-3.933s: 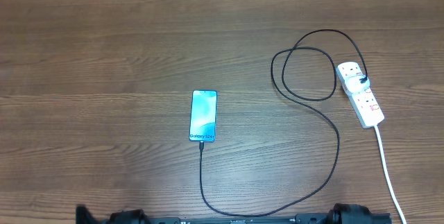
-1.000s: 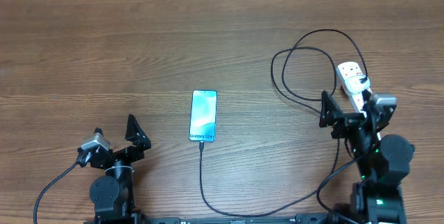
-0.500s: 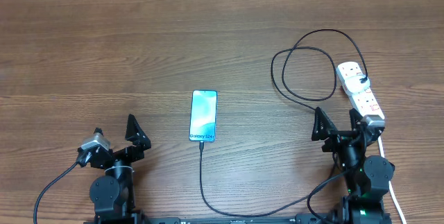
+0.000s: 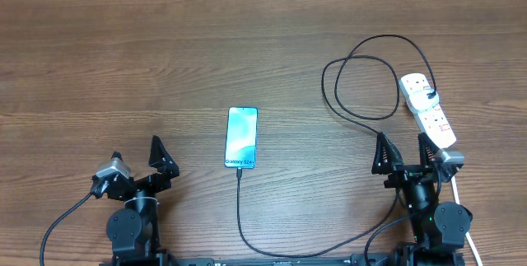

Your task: Plug charger to phone and switch on socket

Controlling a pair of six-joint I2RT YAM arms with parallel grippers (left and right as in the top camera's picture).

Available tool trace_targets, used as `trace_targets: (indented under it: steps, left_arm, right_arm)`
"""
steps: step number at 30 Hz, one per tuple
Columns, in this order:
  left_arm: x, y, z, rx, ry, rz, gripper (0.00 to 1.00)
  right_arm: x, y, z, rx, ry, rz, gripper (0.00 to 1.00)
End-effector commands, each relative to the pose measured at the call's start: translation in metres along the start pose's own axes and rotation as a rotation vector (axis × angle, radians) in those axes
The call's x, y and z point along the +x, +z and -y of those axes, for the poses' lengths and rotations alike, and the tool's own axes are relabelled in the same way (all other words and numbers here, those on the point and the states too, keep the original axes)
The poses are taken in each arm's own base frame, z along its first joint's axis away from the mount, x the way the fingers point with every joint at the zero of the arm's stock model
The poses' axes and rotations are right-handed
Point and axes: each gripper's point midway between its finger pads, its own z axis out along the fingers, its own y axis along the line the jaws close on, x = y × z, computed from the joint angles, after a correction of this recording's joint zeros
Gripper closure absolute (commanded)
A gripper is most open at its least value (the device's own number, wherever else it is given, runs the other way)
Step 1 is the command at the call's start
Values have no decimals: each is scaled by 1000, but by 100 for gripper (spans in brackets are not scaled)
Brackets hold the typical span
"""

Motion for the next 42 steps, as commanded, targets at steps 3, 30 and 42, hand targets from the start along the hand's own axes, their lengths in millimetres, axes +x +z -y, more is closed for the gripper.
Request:
trace_targets:
  steps: [3,30,42]
  left_arm:
    - [0,0,-1,-1,-3,3,0]
    - [0,0,-1,-1,-3,3,0]
    - [0,0,-1,-1,-3,3,0]
  right_arm:
    - [0,0,2,8,23,15,0]
    - [-1,0,2,7,23,15,0]
    - [0,0,6,36,-117,15,0]
